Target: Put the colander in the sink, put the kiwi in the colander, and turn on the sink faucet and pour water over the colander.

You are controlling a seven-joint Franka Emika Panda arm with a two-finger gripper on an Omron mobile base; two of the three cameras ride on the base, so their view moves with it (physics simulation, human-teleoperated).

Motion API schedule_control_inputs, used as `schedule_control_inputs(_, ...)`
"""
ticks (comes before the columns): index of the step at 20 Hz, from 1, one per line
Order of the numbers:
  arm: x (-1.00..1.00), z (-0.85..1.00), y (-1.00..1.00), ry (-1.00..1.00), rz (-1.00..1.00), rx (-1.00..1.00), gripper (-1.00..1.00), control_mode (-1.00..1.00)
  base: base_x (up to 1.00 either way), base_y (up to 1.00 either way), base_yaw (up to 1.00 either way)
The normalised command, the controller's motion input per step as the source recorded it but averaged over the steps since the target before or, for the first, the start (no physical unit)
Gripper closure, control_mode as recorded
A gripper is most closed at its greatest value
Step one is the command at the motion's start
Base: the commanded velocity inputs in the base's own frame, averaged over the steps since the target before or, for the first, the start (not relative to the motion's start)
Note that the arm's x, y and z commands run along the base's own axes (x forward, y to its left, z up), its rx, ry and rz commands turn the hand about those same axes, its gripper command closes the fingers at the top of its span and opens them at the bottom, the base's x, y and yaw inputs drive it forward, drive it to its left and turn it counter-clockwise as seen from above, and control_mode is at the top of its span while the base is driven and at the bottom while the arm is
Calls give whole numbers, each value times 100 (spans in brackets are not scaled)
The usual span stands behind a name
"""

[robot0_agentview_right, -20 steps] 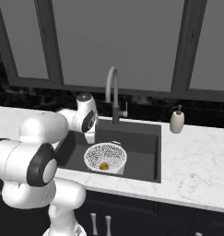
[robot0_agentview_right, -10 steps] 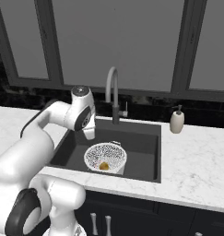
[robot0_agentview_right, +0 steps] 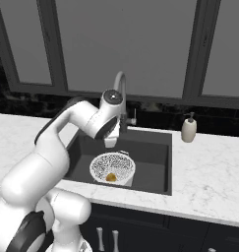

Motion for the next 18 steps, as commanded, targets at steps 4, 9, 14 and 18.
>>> schedule_control_inputs(4,-6,37,-73,4,0,36,-100,-100,0,0,0)
schedule_control_inputs(9,1,2,-48,11,1,46,-100,-100,0,0,0)
schedule_control_inputs(14,28,-5,-17,10,0,38,-100,-100,0,0,0)
schedule_control_inputs(18,38,-6,-2,3,0,26,-100,-100,0,0,0)
